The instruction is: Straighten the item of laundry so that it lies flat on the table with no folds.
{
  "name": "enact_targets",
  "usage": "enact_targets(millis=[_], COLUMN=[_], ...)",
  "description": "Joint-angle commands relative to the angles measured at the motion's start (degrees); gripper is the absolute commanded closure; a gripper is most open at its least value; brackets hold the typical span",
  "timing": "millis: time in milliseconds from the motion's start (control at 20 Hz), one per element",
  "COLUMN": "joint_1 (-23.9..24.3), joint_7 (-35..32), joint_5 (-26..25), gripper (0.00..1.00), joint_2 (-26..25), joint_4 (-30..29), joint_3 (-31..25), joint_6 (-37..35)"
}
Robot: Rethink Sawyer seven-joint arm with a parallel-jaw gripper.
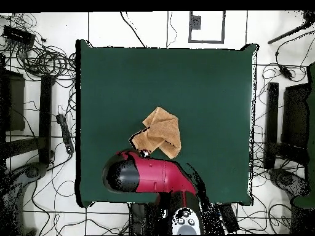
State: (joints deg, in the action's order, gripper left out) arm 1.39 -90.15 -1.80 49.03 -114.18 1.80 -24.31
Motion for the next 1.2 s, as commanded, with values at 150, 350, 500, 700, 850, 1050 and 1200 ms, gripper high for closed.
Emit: enact_targets(millis=[150,350,500,700,850,1050,1200], joint_1=[-0.9,-0.6,-0.4,-0.5,-0.6,-0.4,0.0], joint_7=[-7.1,-7.3,-7.3,-7.1,-6.9,-6.8,-6.4], joint_5=[0.6,0.4,0.4,0.3,0.4,0.5,0.5], gripper=[1.0,1.0,1.0,1.0,1.0,1.0,1.0], joint_2=[2.4,2.3,2.5,3.4,4.1,3.9,4.4], joint_4=[3.2,2.8,3.1,3.8,4.6,5.1,5.1], joint_3=[-1.6,-1.9,-2.0,-2.0,-2.1,-2.3,-2.5], joint_6=[-14.1,-14.2,-15.2,-17.4,-19.5,-20.4,-21.3])
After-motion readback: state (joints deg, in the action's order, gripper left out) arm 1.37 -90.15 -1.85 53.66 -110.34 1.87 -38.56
